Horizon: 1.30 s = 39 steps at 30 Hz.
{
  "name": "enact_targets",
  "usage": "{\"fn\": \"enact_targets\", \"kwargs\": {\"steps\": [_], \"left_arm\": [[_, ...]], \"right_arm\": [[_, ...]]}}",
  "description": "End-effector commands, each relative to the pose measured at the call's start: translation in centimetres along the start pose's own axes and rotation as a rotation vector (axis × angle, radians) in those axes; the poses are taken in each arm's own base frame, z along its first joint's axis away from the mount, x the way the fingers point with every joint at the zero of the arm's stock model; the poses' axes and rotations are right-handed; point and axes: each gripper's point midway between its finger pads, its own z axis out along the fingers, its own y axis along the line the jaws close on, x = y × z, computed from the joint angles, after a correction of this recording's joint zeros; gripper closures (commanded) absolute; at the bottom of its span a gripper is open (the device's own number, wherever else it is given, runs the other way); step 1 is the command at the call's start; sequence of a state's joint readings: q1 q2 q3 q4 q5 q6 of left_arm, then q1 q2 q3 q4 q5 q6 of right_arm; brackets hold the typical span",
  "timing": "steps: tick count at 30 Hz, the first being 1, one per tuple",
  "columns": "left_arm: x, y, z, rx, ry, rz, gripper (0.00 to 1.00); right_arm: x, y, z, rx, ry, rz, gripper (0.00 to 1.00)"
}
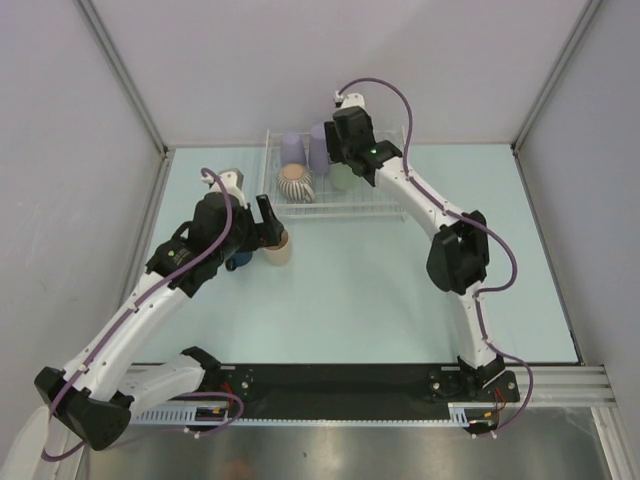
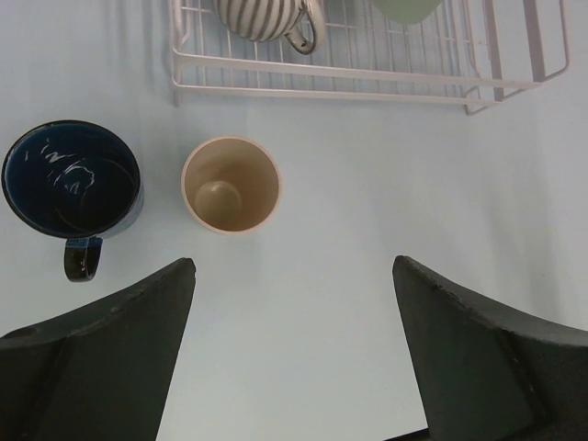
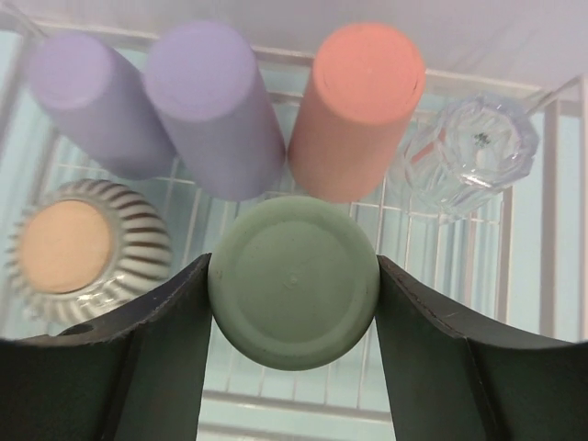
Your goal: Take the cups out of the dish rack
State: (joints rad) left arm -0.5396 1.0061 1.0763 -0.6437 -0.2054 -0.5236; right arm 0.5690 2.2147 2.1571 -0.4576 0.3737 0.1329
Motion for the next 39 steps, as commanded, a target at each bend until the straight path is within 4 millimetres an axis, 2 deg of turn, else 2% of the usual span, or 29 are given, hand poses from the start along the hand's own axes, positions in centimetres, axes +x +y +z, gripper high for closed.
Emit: {"fn": "enact_targets", "kwargs": {"steps": [1, 2, 4, 5, 6, 8, 9, 10, 11, 12, 13, 14, 16, 17, 19, 20, 21, 24, 25, 26, 27, 28, 29, 31, 33, 35, 36, 37, 39], "left_arm": [[-1.7, -1.8, -0.3, 0.068, -0.058, -0.055, 0.05], [-1.8, -2.0, -0.4, 0.076, -0.059, -0.06, 0.05], [-2.1, -2.4, -0.4, 0.09, -0.064, -0.071, 0.05], [-2.1, -2.5, -0.3, 0.095, -0.064, -0.075, 0.05], [-2.2, -2.7, -0.3, 0.104, -0.064, -0.084, 0.05], [-2.4, -3.1, -0.4, 0.122, -0.074, -0.097, 0.05], [-2.5, -3.5, -0.6, 0.144, -0.074, -0.107, 0.05], [-2.6, -3.8, -0.6, 0.163, -0.085, -0.117, 0.05], [-2.7, -4.1, -0.6, 0.179, -0.088, -0.127, 0.05], [-2.8, -4.3, -0.7, 0.193, -0.093, -0.145, 0.05], [-2.9, -4.9, -0.7, 0.229, -0.101, -0.156, 0.05], [-3.1, -5.2, -1.0, 0.25, -0.112, -0.166, 0.05], [-3.4, -6.0, -1.1, 0.3, -0.126, -0.201, 0.04], [-3.5, -6.3, -1.1, 0.318, -0.133, -0.212, 0.04], [-3.9, -6.8, -1.0, 0.349, -0.153, -0.254, 0.04], [-3.6, -7.6, -1.3, 0.398, -0.134, -0.26, 0.04], [-3.7, -7.9, -1.4, 0.419, -0.136, -0.283, 0.04], [-3.9, -9.1, -1.5, 0.502, -0.152, -0.34, 0.04], [-3.9, -9.4, -1.6, 0.524, -0.152, -0.352, 0.03], [-3.8, -9.7, -1.7, 0.552, -0.141, -0.377, 0.03], [-3.7, -10.0, -1.6, 0.576, -0.148, -0.391, 0.02], [-4.0, -10.3, -1.8, 0.602, -0.161, -0.403, 0.02], [-4.0, -10.5, -1.9, 0.618, -0.159, -0.428, 0.02], [-4.0, -10.7, -1.8, 0.649, -0.167, -0.449, 0.02], [-4.0, -11.0, -2.0, 0.693, -0.175, -0.485, 0.02], [-4.2, -11.3, -2.4, 0.738, -0.183, -0.526, 0.02], [-4.4, -11.5, -2.6, 0.776, -0.204, -0.535, 0.02], [-4.5, -11.6, -2.5, 0.787, -0.204, -0.545, 0.02], [-4.8, -12.1, -2.4, 0.811, -0.201, -0.558, 0.03]], "right_arm": [[-7.9, -1.1, -7.2, -0.021, -0.163, 0.051, 1.0], [-7.3, -1.1, -7.3, -0.022, -0.143, 0.058, 1.0], [-7.6, -1.4, -8.7, -0.041, -0.142, 0.083, 1.0], [-6.4, -1.4, -8.7, -0.051, -0.116, 0.108, 1.0], [-7.2, -1.5, -10.1, -0.098, -0.132, 0.149, 1.0], [-7.7, -1.8, -11.2, -0.159, -0.16, 0.217, 1.0], [-7.1, -2.2, -12.5, -0.231, -0.145, 0.294, 1.0], [-6.7, -2.6, -13.0, -0.269, -0.146, 0.333, 1.0], [-7.9, -2.4, -13.8, -0.334, -0.206, 0.381, 1.0], [-5.3, -1.7, -14.0, -0.405, -0.15, 0.431, 1.0], [-6.7, -2.9, -15.8, -0.439, -0.2, 0.471, 1.0], [-7.5, -2.9, -16.6, -0.483, -0.233, 0.495, 1.0], [-6.6, -3.2, -18.0, -0.555, -0.209, 0.562, 1.0], [-7.3, -3.3, -18.7, -0.591, -0.245, 0.575, 1.0], [-6.1, -3.0, -19.4, -0.653, -0.212, 0.623, 1.0], [-6.9, -3.7, -20.3, -0.679, -0.252, 0.644, 1.0], [-6.8, -3.5, -21.1, -0.731, -0.249, 0.654, 1.0], [-6.1, -4.5, -22.5, -0.834, -0.266, 0.762, 1.0], [-7.1, -4.7, -23.7, -0.901, -0.305, 0.82, 1.0], [-5.4, -5.3, -23.5, -0.907, -0.28, 0.854, 1.0], [-5.1, -5.7, -23.7, -0.924, -0.287, 0.886, 1.0], [-5.7, -6.0, -24.8, -0.964, -0.345, 0.886, 1.0], [-4.2, -6.2, -24.5, -0.972, -0.303, 0.953, 1.0], [-4.2, -6.7, -25.5, -1.016, -0.349, 0.964, 1.0], [-2.9, -6.5, -25.8, -1.047, -0.314, 1.017, 1.0], [-2.5, -6.4, -26.6, -1.089, -0.326, 1.028, 1.0], [-1.4, -6.4, -26.4, -1.091, -0.296, 1.071, 1.0], [-1.5, -6.4, -27.2, -1.122, -0.324, 1.063, 1.0], [-0.5, -6.2, -27.4, -1.146, -0.294, 1.108, 1.0]]}}
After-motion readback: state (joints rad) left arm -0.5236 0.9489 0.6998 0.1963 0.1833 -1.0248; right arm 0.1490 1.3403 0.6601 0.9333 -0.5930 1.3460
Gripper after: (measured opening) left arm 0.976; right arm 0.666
